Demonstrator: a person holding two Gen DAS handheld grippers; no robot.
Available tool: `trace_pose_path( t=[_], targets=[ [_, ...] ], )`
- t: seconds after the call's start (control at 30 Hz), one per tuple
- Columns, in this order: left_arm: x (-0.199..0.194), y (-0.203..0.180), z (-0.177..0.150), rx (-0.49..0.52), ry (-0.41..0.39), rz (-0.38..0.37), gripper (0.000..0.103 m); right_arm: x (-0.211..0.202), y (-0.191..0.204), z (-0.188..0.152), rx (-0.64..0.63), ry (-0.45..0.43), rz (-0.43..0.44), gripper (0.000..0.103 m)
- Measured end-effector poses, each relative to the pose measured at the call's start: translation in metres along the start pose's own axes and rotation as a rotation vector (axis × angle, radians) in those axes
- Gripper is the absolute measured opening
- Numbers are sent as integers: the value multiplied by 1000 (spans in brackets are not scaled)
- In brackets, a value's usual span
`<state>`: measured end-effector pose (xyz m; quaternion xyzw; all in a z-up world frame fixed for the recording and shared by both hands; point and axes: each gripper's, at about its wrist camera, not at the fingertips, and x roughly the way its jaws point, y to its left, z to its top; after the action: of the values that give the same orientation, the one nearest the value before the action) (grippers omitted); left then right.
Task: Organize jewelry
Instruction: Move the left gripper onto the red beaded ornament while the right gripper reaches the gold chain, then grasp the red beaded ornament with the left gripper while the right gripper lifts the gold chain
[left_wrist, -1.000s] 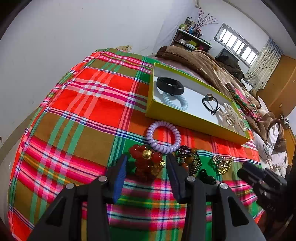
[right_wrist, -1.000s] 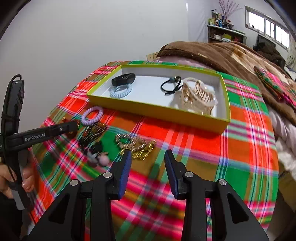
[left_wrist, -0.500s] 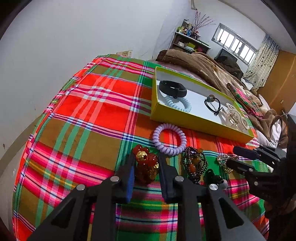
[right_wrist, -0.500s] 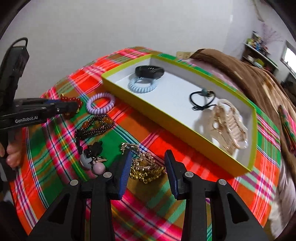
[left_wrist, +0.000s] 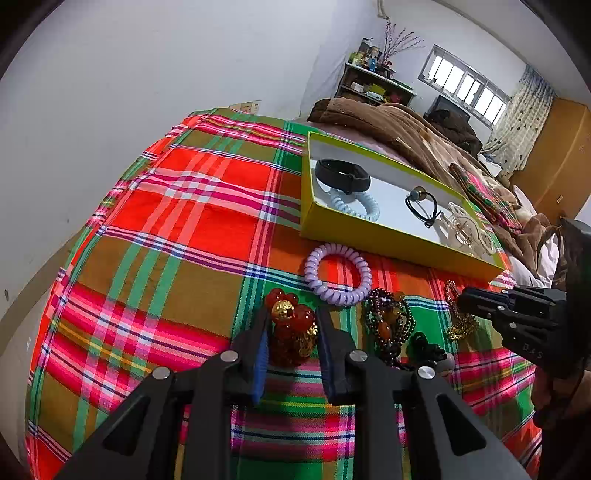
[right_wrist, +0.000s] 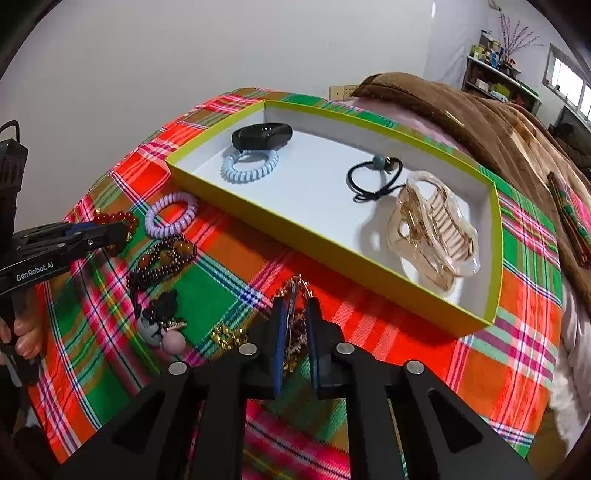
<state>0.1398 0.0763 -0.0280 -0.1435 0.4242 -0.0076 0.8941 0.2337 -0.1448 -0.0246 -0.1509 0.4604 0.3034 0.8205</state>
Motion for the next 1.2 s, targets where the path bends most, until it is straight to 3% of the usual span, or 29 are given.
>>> trace_pose_path(
  t=[0.17,0.2,0.47,0.77,0.93,1.07,1.2],
  targets=[
    [4,-5,1,30,2,9,25,-1,3,-3,4,-12,-17,10],
    [4,-6,1,34,2,11,23,-2,3,-3,7,-17,-17,2],
    [-8,-10,-1,54,-13,7,20,-20,-4,-12,61,-76,-21,3],
    [-34,-20,1,80,-58,-5,20,-69,-10,-17,131,-210,-3,3],
    [-49,-25,0,89,-79,-8,20,-102,-10,-29,206,-325,127,3],
    [-58,-29,-3,93,-88,-10,20,-111,-9,-38,259,-352,241,3],
    [-65,-33,-5,99,-97,-16,20,-122,5,-38,225,-361,211,3]
  ],
)
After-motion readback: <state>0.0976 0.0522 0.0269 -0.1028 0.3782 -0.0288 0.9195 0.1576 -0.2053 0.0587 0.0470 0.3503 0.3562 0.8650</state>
